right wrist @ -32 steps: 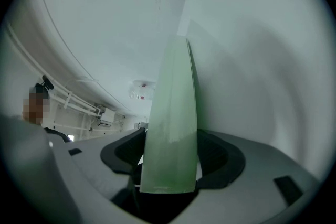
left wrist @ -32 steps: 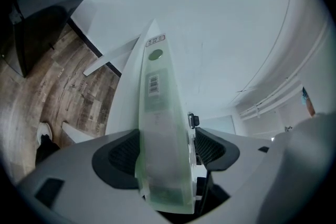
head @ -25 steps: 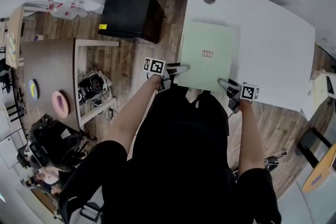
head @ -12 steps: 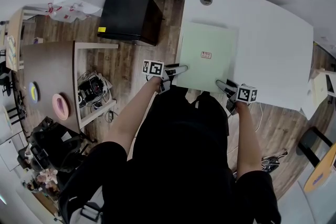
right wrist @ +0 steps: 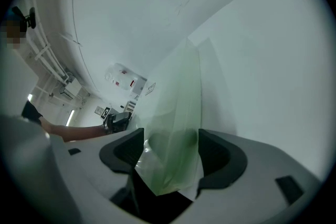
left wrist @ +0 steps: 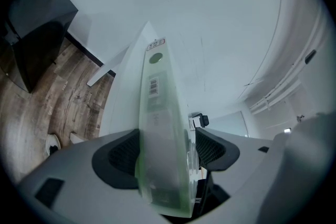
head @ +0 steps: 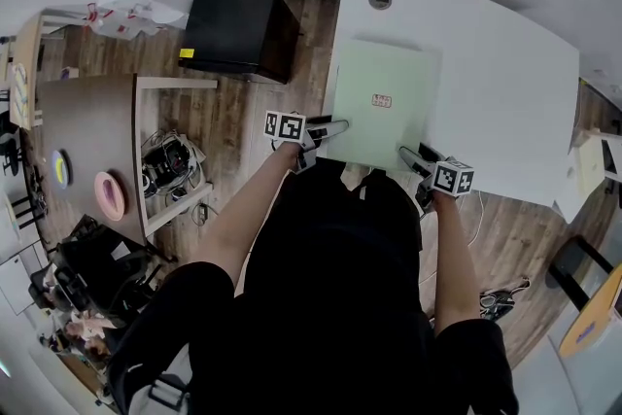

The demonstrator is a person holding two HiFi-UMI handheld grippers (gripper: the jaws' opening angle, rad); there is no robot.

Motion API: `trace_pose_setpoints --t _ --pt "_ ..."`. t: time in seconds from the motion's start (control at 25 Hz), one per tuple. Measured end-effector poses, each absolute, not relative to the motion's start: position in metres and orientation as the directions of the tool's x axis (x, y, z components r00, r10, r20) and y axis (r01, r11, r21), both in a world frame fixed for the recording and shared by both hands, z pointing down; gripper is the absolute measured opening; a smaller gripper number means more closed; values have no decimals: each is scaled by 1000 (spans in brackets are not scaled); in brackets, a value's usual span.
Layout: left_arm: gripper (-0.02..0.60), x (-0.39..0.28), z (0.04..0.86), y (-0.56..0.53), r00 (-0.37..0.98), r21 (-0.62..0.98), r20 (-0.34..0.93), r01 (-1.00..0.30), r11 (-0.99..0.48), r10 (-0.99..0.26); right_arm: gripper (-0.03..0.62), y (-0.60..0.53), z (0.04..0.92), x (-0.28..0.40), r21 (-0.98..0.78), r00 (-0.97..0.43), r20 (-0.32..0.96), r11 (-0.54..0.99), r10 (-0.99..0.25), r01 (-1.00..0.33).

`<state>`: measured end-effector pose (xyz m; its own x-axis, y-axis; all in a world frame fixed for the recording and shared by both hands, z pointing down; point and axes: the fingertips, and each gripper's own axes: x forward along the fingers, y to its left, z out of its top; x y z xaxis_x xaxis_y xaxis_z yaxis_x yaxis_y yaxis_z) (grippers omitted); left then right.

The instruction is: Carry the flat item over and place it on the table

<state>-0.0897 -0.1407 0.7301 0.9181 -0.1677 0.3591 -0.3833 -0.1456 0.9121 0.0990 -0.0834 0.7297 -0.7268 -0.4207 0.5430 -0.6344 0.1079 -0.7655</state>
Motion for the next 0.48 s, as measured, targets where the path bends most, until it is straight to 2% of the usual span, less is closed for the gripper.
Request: trace_pose_setpoints --t 0.48 --pt "339 -89 731 -154 905 902 378 -408 -144 -195 308 -92 735 98 -755 -709 561 88 -426 -650"
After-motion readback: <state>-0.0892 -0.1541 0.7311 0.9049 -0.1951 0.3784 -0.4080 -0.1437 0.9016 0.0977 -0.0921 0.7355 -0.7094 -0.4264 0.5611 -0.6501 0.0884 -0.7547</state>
